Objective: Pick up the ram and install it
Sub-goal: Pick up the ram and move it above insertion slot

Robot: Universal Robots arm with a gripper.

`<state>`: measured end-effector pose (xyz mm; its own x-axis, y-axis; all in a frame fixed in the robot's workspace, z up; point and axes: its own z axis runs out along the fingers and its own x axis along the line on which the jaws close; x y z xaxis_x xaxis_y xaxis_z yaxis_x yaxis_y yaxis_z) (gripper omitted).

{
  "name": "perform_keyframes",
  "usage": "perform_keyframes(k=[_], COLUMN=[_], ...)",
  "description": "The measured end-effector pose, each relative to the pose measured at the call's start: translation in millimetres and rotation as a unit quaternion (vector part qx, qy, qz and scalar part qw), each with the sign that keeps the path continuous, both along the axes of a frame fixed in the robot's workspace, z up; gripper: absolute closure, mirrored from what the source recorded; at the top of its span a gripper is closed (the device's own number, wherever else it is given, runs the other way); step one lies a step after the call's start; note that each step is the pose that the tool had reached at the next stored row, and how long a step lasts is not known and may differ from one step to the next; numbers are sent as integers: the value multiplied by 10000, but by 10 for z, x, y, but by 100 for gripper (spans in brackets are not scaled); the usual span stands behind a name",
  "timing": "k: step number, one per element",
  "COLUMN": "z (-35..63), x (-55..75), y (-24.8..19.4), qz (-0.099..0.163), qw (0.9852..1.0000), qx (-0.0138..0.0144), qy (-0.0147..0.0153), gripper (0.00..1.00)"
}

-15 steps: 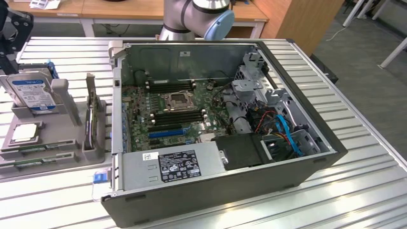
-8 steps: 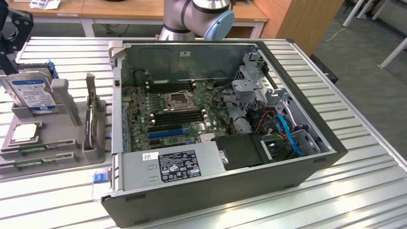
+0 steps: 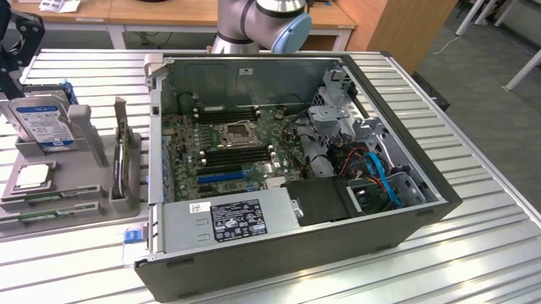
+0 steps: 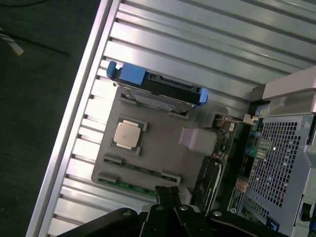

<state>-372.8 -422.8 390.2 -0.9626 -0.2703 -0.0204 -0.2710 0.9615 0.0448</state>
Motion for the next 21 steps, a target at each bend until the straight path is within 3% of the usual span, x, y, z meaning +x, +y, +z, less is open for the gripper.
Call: perform_keyframes(k=[12,21], z=[0,0], x=[0,0], y=[0,0], qz=[326,714], qw=[9995,9974], qx=[0,0], qy=[0,0], gripper=[90,90])
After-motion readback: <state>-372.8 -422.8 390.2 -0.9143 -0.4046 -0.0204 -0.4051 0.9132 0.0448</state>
